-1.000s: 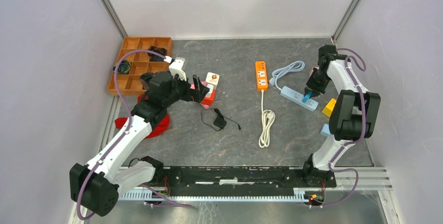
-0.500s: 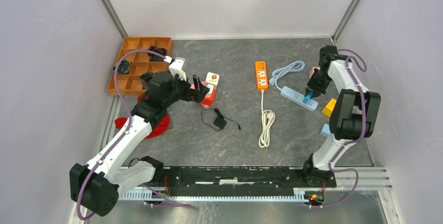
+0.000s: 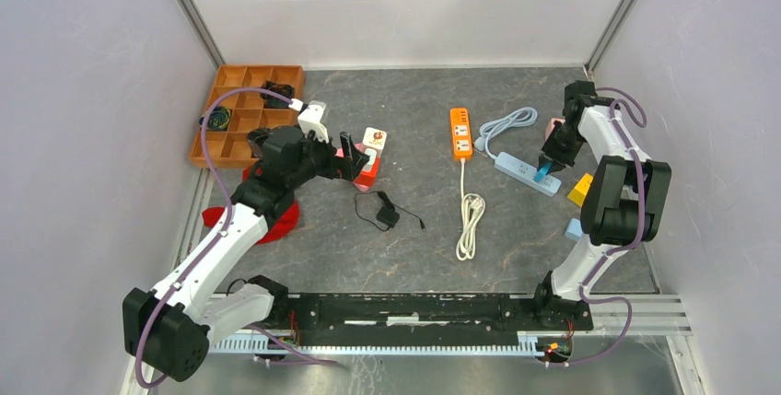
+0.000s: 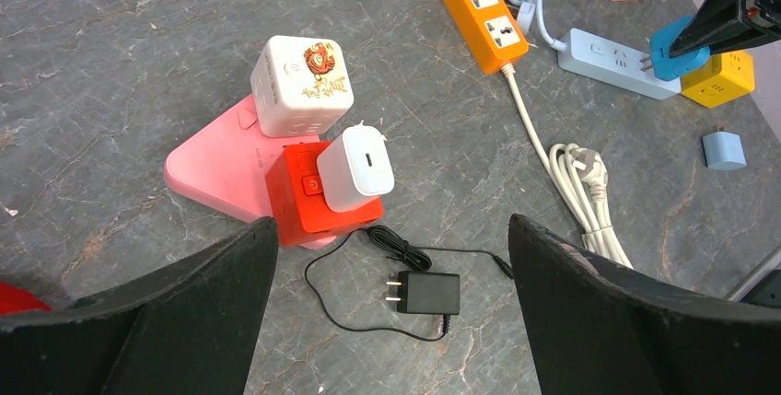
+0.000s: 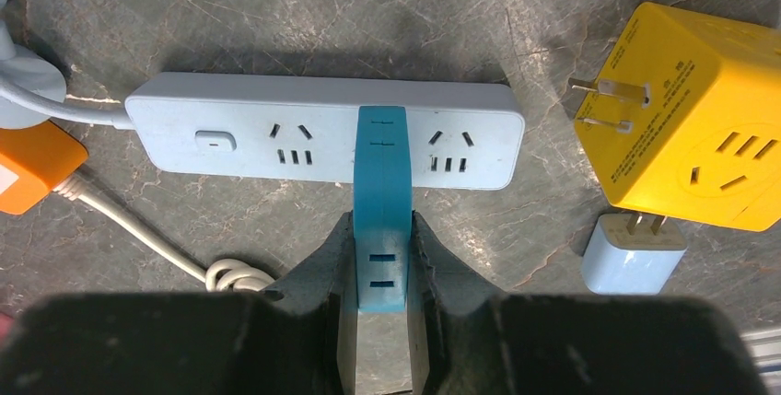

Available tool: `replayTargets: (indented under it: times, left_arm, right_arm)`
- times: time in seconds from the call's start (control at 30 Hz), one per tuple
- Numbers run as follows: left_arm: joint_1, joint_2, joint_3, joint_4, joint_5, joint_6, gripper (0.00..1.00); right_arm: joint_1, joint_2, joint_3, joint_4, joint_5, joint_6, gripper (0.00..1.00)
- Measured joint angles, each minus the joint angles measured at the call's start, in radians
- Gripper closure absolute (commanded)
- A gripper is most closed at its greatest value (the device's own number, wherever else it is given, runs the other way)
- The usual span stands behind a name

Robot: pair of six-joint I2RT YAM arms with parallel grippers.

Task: Insert the plug
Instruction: Insert the plug into the socket.

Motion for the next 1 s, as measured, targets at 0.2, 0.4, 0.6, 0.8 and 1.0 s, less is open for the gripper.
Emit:
replayTargets:
  times: [0.2,0.4,0.6,0.8,1.0]
  left_arm:
    - [0.000,0.000,0.000,0.000,0.000,0.000,0.00]
    - [0.000,0.000,0.000,0.000,0.002,0.000,0.00]
    - [0.000,0.001,0.000,0.000,0.005,0.000,0.00]
    - [0.000,0.001,0.000,0.001,0.005,0.000,0.00]
    - [0.000,0.001,0.000,0.001,0.005,0.000,0.00]
  right_arm:
    - [-0.002,0.005,0.000,0.009,-0.020,-0.008,1.00]
    - [-0.007,0.005,-0.002,0.013,-0.034,-0.014,1.00]
    - [-0.008,0.005,-0.013,0.027,-0.040,-0.014,1.00]
    - [-0.008,0.010,-0.031,0.048,-0.052,-0.014,1.00]
    - [-0.007,0.010,-0.032,0.050,-0.050,-0.014,1.00]
